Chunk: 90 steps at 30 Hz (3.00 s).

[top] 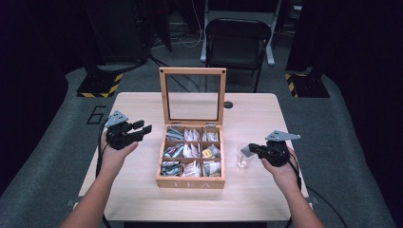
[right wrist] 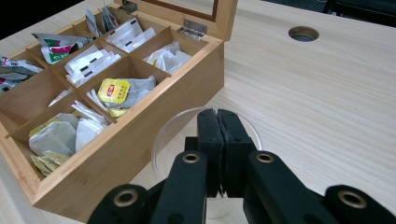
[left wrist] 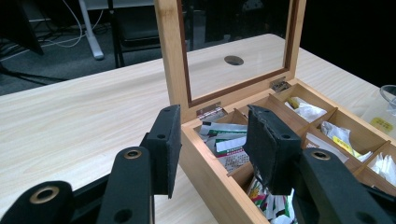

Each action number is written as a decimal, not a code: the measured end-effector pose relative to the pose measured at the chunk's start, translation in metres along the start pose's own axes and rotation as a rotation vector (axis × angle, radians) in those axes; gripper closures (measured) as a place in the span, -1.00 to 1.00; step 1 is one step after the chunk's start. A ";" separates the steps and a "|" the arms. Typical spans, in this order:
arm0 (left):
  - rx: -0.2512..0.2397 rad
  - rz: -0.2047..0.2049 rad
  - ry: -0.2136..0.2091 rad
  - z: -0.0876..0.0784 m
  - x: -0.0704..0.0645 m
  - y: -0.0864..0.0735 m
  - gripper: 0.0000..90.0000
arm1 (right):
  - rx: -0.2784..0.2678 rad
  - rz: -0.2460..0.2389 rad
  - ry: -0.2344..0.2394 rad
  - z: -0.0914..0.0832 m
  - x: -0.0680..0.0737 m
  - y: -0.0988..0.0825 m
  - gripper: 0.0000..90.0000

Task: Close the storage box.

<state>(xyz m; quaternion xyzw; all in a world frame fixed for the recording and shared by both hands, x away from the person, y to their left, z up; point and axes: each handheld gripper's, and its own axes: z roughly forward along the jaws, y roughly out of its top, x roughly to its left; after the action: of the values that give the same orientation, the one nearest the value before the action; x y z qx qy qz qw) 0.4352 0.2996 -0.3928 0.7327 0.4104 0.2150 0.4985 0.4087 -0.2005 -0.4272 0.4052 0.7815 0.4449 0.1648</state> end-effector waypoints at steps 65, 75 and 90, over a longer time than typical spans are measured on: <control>0.004 -0.009 0.006 0.001 0.003 0.012 0.09 | -0.063 -0.062 0.022 0.010 0.009 0.073 0.06; 0.004 -0.022 0.006 0.001 0.005 0.012 0.09 | -0.048 -0.057 0.022 0.021 0.005 0.089 0.04; 0.012 -0.023 0.012 0.001 0.009 0.014 0.09 | -0.056 -0.048 0.022 0.037 -0.004 0.110 0.05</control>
<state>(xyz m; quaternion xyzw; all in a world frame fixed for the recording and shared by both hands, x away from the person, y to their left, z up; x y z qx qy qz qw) 0.4463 0.3037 -0.3814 0.7297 0.4230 0.2111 0.4941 0.4874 -0.1520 -0.3571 0.3768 0.7799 0.4670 0.1779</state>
